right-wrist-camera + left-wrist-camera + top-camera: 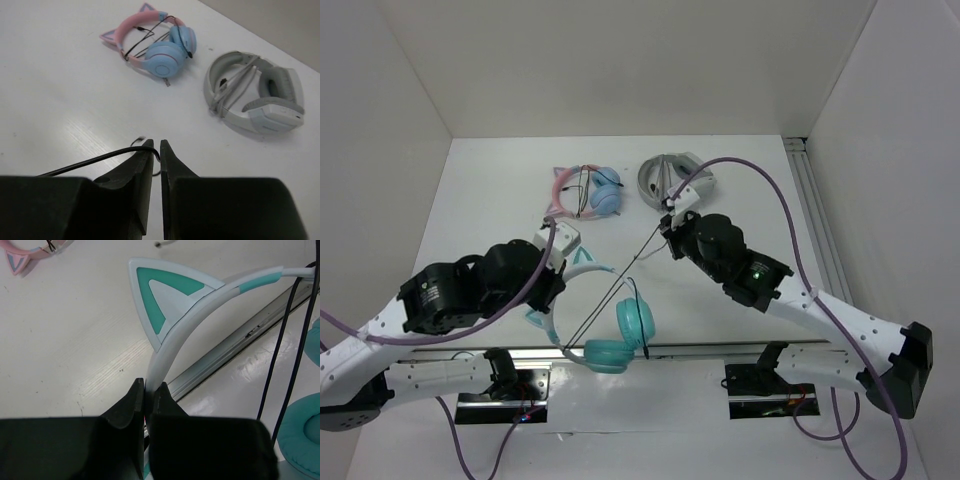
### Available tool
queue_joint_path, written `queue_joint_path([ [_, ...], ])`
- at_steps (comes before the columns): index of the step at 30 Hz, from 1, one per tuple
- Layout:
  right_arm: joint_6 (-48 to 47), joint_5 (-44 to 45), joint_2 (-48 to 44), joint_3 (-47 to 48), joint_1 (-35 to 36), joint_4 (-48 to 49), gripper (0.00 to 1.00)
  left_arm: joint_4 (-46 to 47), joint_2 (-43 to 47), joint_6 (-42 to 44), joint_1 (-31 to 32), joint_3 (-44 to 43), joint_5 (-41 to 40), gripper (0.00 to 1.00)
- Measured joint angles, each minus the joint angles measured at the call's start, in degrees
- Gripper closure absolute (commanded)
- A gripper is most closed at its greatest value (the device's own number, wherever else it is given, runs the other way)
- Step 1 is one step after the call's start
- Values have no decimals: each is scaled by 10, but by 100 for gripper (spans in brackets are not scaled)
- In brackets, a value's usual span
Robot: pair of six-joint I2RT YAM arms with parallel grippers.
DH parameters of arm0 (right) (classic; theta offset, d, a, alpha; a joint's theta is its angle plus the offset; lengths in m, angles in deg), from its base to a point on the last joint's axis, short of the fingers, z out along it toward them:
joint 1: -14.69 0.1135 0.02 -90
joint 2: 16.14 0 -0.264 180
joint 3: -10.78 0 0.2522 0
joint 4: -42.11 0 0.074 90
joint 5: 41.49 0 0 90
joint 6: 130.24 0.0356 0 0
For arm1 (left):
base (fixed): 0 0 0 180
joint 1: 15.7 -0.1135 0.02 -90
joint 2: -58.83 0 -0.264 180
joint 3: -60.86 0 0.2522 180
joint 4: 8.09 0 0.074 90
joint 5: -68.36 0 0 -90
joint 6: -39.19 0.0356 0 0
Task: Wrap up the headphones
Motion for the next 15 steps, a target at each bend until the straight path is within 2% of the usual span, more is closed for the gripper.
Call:
queue_joint_path([
  [3,19,-47,0,-35,-9,48,81,-9,4,-1,0,-23,7,100],
  [8,69,-166,-7,-149,-20,171,77,5,6,-8,0,-55,11,100],
  [15,130,-246,50,-217,-23,332,77,48,2,-31,0,-74,15,100],
])
